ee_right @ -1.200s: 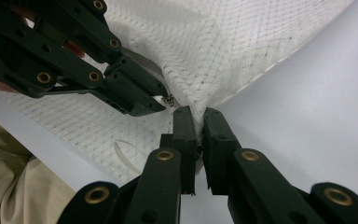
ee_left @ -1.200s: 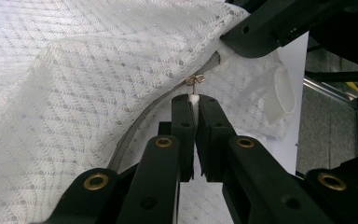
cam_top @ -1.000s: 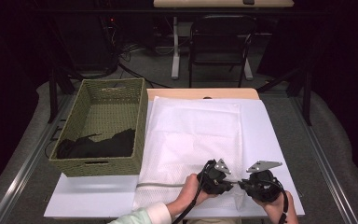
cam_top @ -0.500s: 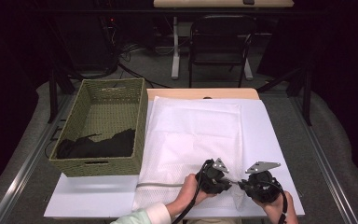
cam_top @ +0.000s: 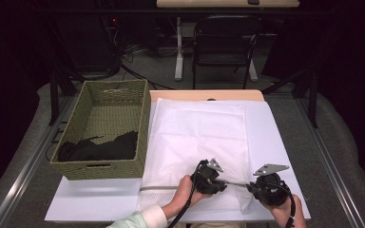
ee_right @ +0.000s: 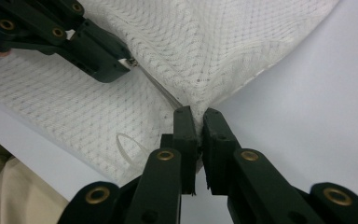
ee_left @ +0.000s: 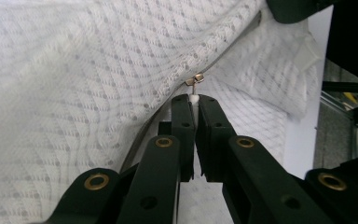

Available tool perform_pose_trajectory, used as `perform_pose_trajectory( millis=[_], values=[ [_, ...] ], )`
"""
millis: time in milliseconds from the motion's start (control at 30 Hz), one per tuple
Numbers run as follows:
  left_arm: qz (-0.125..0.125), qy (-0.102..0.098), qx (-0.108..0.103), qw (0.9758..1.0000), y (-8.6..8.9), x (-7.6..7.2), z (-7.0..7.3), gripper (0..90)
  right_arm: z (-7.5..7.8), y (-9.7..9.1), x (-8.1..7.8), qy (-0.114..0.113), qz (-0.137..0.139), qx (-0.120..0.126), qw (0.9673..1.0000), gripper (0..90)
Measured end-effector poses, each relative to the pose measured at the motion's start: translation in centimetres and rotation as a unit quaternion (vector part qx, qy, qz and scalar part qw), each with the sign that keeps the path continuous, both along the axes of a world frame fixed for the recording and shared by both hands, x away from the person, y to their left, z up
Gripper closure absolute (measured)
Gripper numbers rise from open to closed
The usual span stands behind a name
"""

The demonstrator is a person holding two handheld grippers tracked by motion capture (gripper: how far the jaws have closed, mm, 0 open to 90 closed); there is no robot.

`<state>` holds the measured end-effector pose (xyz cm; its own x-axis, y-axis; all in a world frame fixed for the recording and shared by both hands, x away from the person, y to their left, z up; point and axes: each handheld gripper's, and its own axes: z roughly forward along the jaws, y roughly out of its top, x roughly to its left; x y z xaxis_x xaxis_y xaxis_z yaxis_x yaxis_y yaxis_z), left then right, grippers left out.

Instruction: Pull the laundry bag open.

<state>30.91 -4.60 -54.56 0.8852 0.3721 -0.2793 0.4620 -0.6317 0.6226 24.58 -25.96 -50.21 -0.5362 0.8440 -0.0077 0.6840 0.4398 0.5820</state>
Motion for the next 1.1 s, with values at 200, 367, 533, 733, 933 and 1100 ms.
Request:
perform_pose_trajectory(
  millis=[200, 367, 533, 733, 933, 1100],
  values=[
    [-0.003, 0.002, 0.001, 1.0000, 0.4, -0.2, 0.0, 86.8, -0.1, -0.1, 0.0, 0.002, -0.002, 0.000, 1.0000, 85.2],
    [0.004, 0.005, 0.007, 1.0000, 1.8, -0.4, 0.4, 86.7, -0.1, -0.2, 0.1, 0.002, -0.002, -0.001, 1.0000, 85.1],
    [0.003, 0.006, 0.008, 0.9999, 2.3, -0.4, 0.4, 86.7, -0.2, -0.2, 0.1, 0.002, -0.004, -0.001, 1.0000, 84.9],
    [0.007, 0.009, 0.015, 0.9998, 3.6, -0.5, 0.4, 86.6, -0.2, -0.2, 0.1, 0.004, -0.005, -0.005, 1.0000, 84.7],
    [0.006, 0.010, 0.021, 0.9997, 4.5, -0.6, 0.5, 86.5, -0.2, -0.2, 0.1, 0.006, -0.003, -0.006, 1.0000, 84.6],
    [0.006, 0.018, 0.017, 0.9997, 5.2, -0.6, 0.5, 86.5, -0.2, -0.2, 0.1, 0.006, -0.003, -0.006, 1.0000, 84.5]
  ],
)
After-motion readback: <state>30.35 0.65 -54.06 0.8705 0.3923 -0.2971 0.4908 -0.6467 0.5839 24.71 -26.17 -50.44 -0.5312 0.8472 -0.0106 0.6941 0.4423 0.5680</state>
